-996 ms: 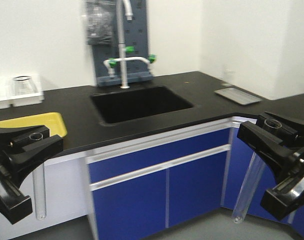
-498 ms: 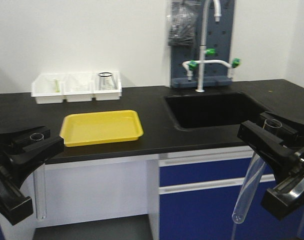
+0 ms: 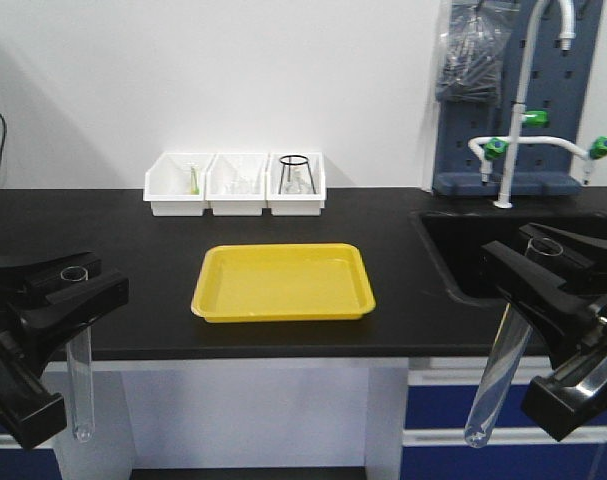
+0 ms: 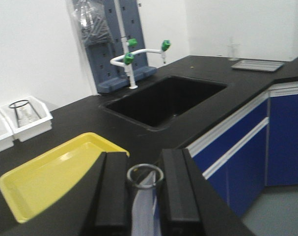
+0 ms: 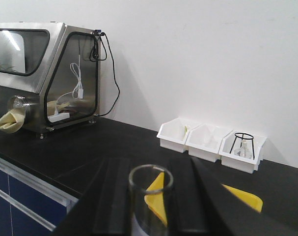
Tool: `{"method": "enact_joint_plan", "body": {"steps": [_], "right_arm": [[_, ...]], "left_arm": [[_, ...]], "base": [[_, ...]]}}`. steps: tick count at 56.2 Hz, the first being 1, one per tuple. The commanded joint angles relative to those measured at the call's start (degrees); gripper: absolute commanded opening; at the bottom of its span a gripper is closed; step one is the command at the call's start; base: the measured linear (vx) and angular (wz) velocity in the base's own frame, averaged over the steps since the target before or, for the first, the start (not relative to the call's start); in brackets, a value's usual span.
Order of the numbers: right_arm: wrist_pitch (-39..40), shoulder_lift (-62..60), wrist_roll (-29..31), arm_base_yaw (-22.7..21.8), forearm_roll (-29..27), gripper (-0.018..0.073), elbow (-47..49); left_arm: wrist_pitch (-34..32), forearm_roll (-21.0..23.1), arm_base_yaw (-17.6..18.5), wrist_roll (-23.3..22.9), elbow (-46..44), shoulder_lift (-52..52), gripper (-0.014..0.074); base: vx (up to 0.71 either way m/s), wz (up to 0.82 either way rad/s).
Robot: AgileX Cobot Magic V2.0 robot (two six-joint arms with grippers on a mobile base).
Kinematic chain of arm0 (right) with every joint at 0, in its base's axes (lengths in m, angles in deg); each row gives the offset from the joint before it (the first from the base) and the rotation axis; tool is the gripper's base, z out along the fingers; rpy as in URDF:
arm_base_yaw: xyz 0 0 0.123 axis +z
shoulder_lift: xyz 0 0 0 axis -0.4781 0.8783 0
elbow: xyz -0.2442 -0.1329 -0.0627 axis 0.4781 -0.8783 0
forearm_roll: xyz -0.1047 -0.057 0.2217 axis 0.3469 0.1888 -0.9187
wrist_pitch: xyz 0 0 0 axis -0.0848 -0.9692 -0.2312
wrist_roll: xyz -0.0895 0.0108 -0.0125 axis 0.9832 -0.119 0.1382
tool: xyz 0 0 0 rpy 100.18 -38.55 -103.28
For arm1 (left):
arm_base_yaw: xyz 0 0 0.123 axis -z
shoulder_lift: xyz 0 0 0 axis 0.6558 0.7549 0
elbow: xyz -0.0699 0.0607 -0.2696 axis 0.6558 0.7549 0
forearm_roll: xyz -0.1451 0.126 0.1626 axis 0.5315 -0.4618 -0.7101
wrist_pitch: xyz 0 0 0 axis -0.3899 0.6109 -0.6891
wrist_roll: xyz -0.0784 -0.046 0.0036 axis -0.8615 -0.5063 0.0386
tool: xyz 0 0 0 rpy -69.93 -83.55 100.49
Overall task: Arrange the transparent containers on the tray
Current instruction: 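Hold both tubes while the base drives to the yellow tray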
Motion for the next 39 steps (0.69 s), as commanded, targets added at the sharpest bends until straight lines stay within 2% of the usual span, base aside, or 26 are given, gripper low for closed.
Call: {"method": "enact_joint_plan", "body": {"steps": [1,22,39], "right_arm": [[2.6,-0.4,0.0,0.0,-0.6,-0.0011,1.7],[2.5,-0.4,0.0,0.0,-0.6,-0.0011,1.7],[2.5,-0.4,0.0,0.0,-0.6,-0.0011,1.7]], "left_arm": [[0.4,2.2,0.4,-0.6,-1.9,-0.7,0.0000],[0.4,2.2,0.4,-0.6,-1.9,-0.7,0.0000],[0.4,2.2,0.4,-0.6,-1.9,-0.7,0.0000]], "base": [[0.33,0.22],[0.35,0.18],[0.37,-0.01]]}}
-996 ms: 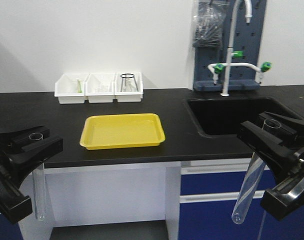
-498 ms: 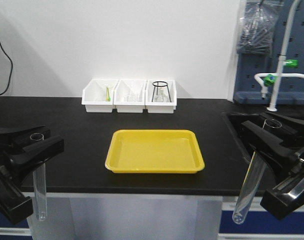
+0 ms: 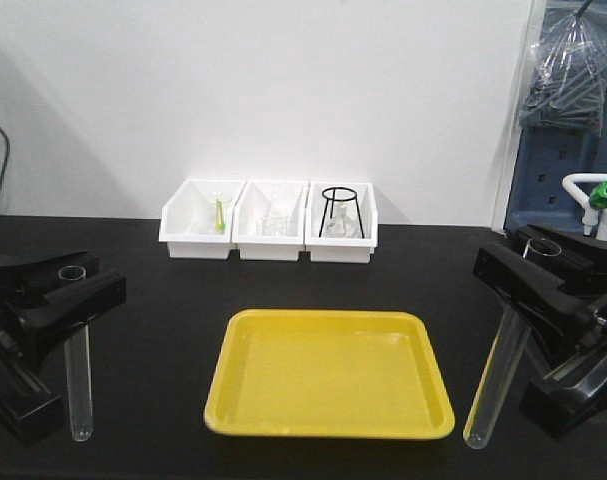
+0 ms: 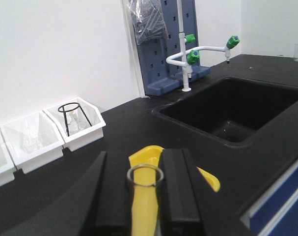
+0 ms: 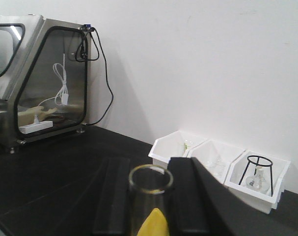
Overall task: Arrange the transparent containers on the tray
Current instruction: 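Hold both tubes while the base drives to the yellow tray, then bring both held tubes over the yellow tray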
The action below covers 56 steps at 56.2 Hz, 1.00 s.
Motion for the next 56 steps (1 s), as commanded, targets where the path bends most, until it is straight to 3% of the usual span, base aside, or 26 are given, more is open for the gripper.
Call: {"method": "enact_joint_plan", "body": {"steps": [1,56], "right_arm": [[2.5,-0.4,0.0,0.0,-0.6,-0.0011,1.7],[2.5,-0.4,0.0,0.0,-0.6,-0.0011,1.7]], "left_arm": [[0.4,2.2,0.4,-0.6,-1.9,-0.7,0.0000],[0.5,2.2,0.4,-0.6,-1.9,-0.5,0.0000]], "base": [[0.37,-0.13],[0.25,-0.04]]}}
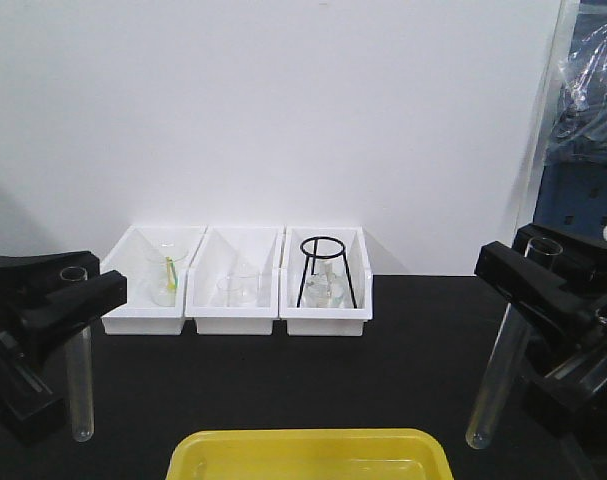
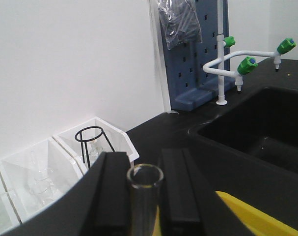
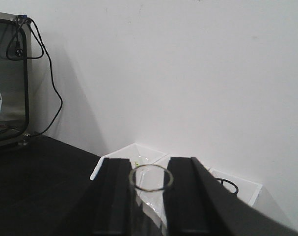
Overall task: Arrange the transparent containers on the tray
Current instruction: 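Bring both held tubes over the yellow tray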
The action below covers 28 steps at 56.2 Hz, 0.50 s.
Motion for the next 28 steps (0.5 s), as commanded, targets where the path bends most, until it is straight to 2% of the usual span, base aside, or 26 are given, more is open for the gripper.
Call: {"method": "enact_joint_plan", "body": {"steps": [1,28], "right_arm": [[2.5,-0.4,0.0,0.0,-0.6,-0.0011,1.7],[2.5,-0.4,0.0,0.0,-0.6,-0.0011,1.7]], "left_arm": [[0.5,2.2,0.4,-0.6,-1.9,-0.6,0.0000],[0.5,2.2,0.4,-0.6,-1.9,-0.6,0.0000]], "base": [[0.05,-0.03],[0.01,-0.01]]}}
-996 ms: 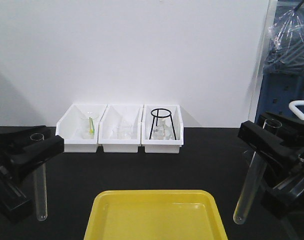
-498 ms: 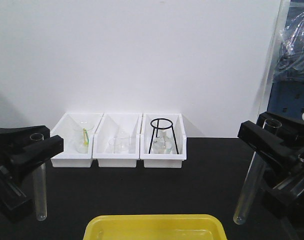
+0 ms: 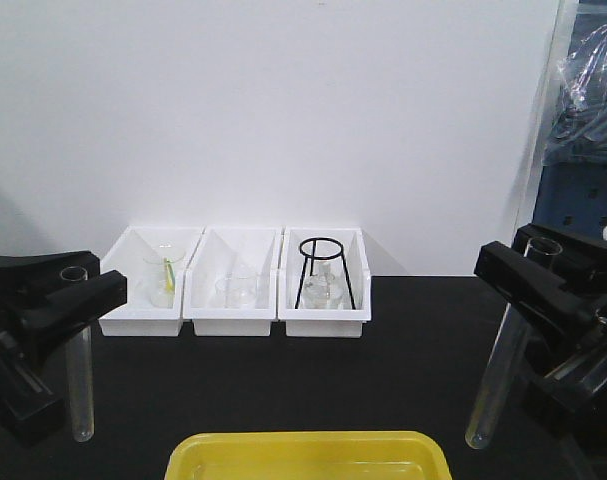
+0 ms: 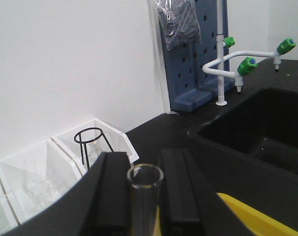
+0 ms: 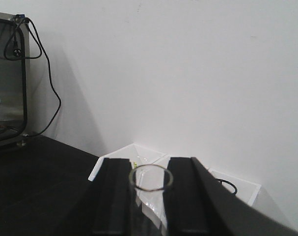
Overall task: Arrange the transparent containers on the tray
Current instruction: 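Bring both held tubes over the yellow tray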
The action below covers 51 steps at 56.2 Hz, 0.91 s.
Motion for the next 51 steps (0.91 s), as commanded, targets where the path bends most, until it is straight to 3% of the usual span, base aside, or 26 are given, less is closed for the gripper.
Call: {"method": "enact_joint_plan", "body": {"steps": [1,22,26,30,36,39,51], "right_arm": [[2.5,-0.4,0.0,0.0,-0.6,-0.0011,1.7],[2.6,-0.4,0.0,0.0,-0.6,-0.0011,1.7],[2.6,-0.4,-0.1,0.0,-0.7,-0.0011,1.7],[2.5,-0.4,-0.1,0.0,-0.8,-0.0011,1.7],[2.5,-0.4,-0.2,0.0,-0.8,-0.0011,1.7],[2.5,-0.4,-0.4,0.0,-0.8,-0.0011,1.7],[2.5,-0.4,-0.6,0.0,-0.8,-0.0011,1.7]], "left_arm": [[0.5,2.2,0.4,-0.6,-1.9,-0.6,0.0000],[-1.7,2.2,0.4,-1.9,-1.9,-0.6,0.0000],[-2.7,2.1,0.4,-6.4,-1.9,-0.5,0.0000],[-2.7,1.2,0.4,-14.1,-1.9,0.7,0.0000],[-2.7,-4.3,0.4,-25.4,-1.9,5.0,0.0000],[-3.7,-7.9,0.4,-33.3,-1.9,8.3,0.0000],[-12.8,-5.0,0.4,-33.2,-2.1,23.2,0.0000]], "base": [[0.00,0.00],[0.00,0.00],[0.00,0.00],[0.00,0.00],[0.00,0.00],[0.00,0.00],[0.00,0.00]]}}
